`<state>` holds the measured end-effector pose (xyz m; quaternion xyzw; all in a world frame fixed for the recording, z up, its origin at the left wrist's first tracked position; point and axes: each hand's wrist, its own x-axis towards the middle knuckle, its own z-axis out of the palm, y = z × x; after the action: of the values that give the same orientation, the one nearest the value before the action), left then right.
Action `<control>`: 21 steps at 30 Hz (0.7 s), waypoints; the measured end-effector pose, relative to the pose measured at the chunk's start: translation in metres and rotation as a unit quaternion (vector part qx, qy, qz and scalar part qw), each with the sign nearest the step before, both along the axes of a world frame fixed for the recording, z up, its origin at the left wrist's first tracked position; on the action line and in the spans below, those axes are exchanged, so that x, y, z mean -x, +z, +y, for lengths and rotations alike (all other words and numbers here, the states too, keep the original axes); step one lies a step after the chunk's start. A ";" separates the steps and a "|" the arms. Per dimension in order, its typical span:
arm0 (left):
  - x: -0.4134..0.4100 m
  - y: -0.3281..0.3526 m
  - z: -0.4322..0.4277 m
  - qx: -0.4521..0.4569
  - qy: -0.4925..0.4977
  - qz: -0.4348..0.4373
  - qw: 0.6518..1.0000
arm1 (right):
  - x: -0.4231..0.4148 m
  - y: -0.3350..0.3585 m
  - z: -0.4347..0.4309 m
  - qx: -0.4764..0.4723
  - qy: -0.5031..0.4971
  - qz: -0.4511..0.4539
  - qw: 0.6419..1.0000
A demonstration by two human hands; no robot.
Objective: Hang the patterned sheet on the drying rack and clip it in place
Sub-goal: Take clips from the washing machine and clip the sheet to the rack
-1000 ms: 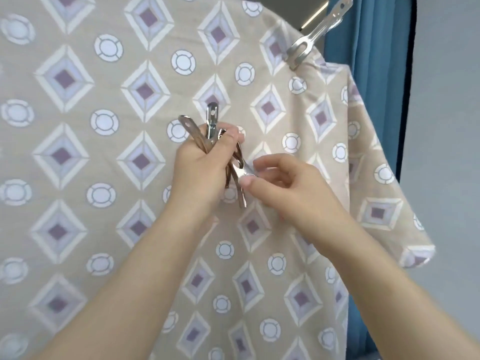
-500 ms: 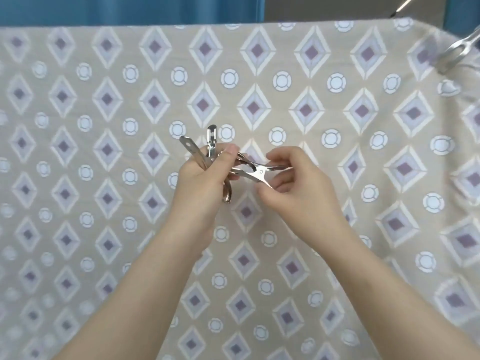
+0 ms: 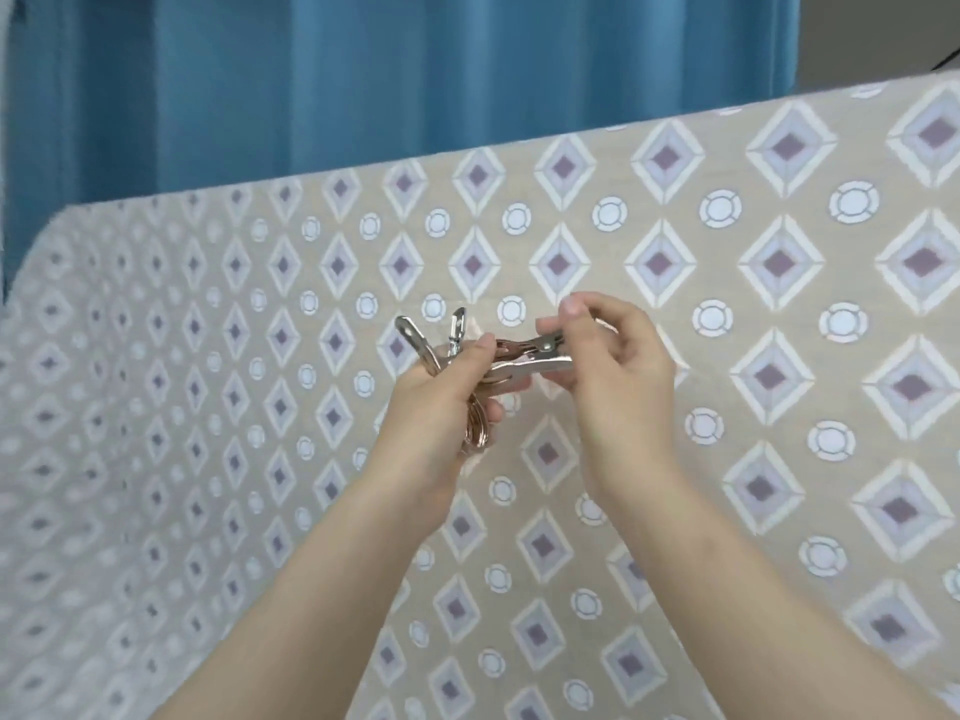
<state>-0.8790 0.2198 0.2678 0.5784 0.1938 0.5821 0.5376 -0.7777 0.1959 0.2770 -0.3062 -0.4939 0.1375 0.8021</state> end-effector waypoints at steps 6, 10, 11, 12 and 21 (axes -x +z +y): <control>0.049 0.020 0.048 -0.018 0.105 0.007 0.994 | 0.044 0.036 0.058 -0.011 0.038 0.052 0.998; 0.082 0.029 0.087 -0.025 0.172 0.015 0.985 | 0.066 0.047 0.104 0.012 0.100 0.026 0.995; 0.090 0.031 0.097 -0.027 0.185 0.017 0.982 | 0.073 0.050 0.114 0.016 0.112 0.017 0.993; 0.098 0.033 0.107 -0.029 0.196 0.017 0.980 | 0.080 0.051 0.125 0.021 0.122 0.005 0.992; 0.202 0.031 0.196 -0.038 0.275 0.052 0.959 | 0.175 0.057 0.230 0.053 0.151 -0.081 0.984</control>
<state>-1.0812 0.4160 0.2985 0.5525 0.3510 0.6832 0.3236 -0.9529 0.4262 0.3343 -0.2804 -0.5896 0.2579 0.7122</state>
